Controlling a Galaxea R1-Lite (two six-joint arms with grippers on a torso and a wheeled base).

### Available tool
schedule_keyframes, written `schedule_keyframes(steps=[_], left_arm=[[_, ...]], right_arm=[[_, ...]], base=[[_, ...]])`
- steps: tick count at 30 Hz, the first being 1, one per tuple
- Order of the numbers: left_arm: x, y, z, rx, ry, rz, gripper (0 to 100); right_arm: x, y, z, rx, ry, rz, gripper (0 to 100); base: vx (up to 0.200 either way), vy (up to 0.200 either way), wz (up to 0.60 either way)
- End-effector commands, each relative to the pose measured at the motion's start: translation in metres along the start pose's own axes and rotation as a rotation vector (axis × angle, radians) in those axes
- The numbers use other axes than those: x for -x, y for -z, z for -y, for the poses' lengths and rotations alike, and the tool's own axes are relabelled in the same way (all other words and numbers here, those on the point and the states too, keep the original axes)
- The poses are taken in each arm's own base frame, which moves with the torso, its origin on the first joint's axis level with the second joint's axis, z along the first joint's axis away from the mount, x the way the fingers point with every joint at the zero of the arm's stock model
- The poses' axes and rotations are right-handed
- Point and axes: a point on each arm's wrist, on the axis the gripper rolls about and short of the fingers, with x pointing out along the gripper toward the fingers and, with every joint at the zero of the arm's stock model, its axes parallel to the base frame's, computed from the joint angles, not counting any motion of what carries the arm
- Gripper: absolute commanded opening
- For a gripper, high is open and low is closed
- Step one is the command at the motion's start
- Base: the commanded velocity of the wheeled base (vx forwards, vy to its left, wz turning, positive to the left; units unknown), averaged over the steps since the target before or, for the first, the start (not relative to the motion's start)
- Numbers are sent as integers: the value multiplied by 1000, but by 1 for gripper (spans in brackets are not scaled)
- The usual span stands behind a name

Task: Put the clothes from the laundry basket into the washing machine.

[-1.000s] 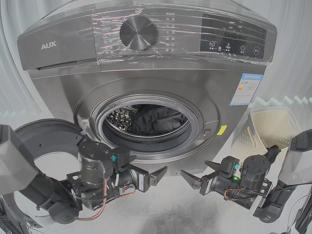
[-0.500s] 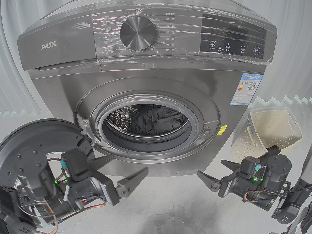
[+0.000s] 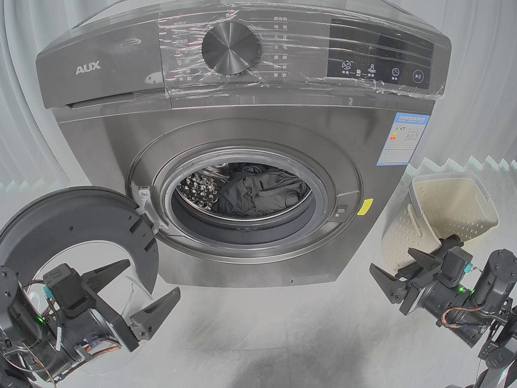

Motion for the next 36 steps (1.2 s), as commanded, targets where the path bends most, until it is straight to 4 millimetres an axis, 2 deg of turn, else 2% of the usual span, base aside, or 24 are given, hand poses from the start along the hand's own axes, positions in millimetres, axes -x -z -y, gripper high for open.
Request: schedule_keyframes(steps=[1, 6, 9, 11, 14, 16, 17, 20, 24, 26, 28, 33, 36], left_arm=[[21, -2, -9, -7, -32, 60, 100], [38, 4, -13, -47, -45, 80, 100], [51, 4, -18, -53, -88, 99, 100], [61, 5, -21, -59, -115, 109, 100], [73, 8, -23, -71, -125, 109, 100], [90, 18, -29, -81, -185, 83, 100], [90, 18, -29, -81, -185, 83, 100], [117, 34, -34, -67, -266, 100, 100], [138, 52, -34, -54, -339, 121, 100], [141, 56, -34, -53, -342, 123, 100], [149, 66, -30, -54, -380, 154, 100], [151, 70, -29, -50, -408, 158, 100], [151, 73, -29, -65, -458, 128, 100]], right_arm=[[19, -11, 3, 4, -5, 43, 100], [45, -13, 10, 3, 3, -30, 100], [69, -9, 17, 22, 31, -92, 100], [83, -10, 22, 23, 58, -83, 100], [92, -11, 29, 16, 125, -62, 100], [109, -13, 36, 3, 183, -16, 100], [109, -13, 36, 3, 183, -16, 100], [132, -8, 44, 8, 267, 24, 100], [157, 0, 48, 52, 357, 81, 100], [163, 3, 48, 67, 374, 96, 100], [177, 11, 47, 84, 387, 147, 100], [196, 41, 45, 94, 387, 112, 100], [197, 41, 45, 72, 406, 120, 100]], base=[[-200, 0, 0], [-200, 0, 0], [-200, 0, 0], [-200, 0, 0], [-133, 0, 0], [0, 0, 0], [0, 0, 0], [0, 0, 0], [0, 0, 0], [0, 0, 0], [0, 0, 0], [0, 0, 0], [0, 0, 0]])
